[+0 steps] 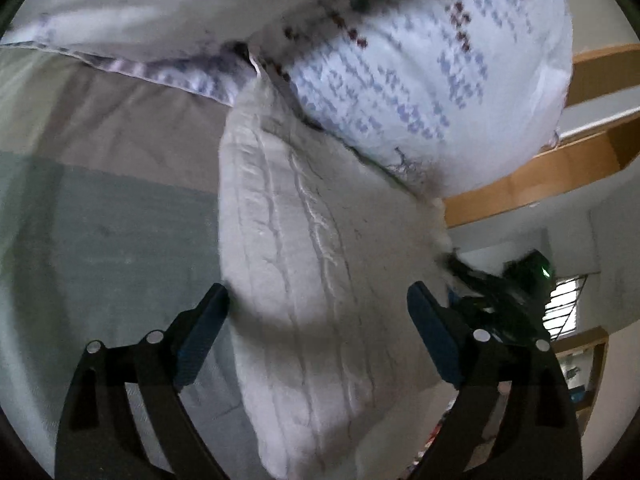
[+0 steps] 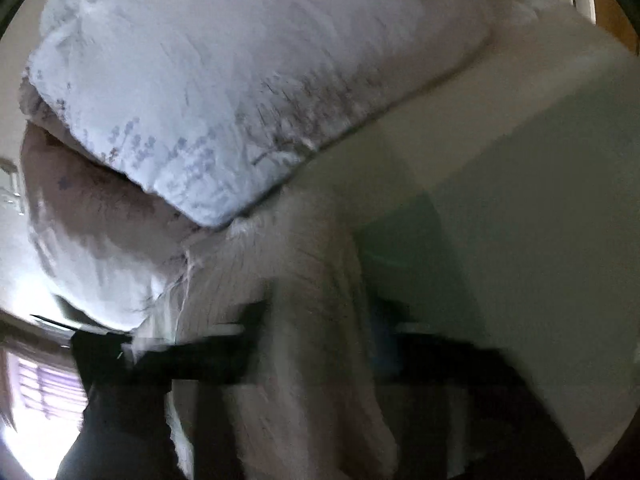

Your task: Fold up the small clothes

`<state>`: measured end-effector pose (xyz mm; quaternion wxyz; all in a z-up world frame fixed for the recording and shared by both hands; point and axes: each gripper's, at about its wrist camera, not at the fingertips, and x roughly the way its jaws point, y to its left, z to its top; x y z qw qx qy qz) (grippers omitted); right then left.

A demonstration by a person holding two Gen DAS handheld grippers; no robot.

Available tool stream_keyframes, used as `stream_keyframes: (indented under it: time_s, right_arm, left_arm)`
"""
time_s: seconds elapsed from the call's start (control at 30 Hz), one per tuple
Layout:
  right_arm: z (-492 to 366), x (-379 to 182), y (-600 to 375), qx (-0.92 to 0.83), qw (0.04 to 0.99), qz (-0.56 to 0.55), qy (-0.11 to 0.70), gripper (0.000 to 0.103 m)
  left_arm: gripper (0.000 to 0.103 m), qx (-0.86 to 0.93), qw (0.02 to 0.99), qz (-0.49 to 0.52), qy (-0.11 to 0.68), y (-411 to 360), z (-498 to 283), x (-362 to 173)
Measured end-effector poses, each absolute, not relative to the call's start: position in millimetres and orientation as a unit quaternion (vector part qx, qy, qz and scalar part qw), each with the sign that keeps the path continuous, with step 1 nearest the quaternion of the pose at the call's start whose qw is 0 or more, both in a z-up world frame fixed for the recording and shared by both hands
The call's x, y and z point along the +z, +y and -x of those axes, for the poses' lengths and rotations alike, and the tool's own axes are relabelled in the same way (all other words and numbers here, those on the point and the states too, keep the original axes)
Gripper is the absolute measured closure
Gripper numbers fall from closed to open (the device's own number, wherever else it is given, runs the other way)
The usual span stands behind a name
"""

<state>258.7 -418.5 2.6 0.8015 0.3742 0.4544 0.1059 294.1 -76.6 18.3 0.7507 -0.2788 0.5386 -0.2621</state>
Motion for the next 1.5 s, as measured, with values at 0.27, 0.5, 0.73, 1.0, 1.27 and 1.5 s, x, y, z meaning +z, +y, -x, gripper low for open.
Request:
stream_keyframes:
  time_s: [0.27, 0.5, 0.73, 1.0, 1.27, 1.5]
  right_arm:
    - [-253, -28, -393, 0.184, 0.755, -0.397, 0.489, 0.069]
    - [-262, 6, -309, 0.262, 0.775, -0.353, 0.454, 0.075]
    - [-256, 20, -246, 0.168, 0.84, -0.226, 0.464, 0.038]
    - [-212, 18, -180, 0.256, 0.847, -0.118, 0.451, 0.021]
    - [-149, 14, -193, 0.142, 0.902, -0.084, 0.399, 0.001]
    - [-123, -27, -191, 0.069, 0.886, -0.044, 0.457, 0.001]
  left_arm:
    - [0.045, -0.25, 0.764, 0.257, 0.536, -91, -295, 6]
    - [0.06, -0.265, 0.807, 0.258, 0.461, -13, -258, 50]
    - [0.031, -0.141, 0.858, 0.133, 0.475, 23, -242, 48]
    - [0.004, -0.102, 0.893, 0.094, 0.428, 32, -154, 70]
    - [0.002, -0.065, 0.895, 0.036, 0.44, 12, -95, 40]
    - [0.002, -0.053, 0.885, 0.015, 0.462, -2, -81, 9]
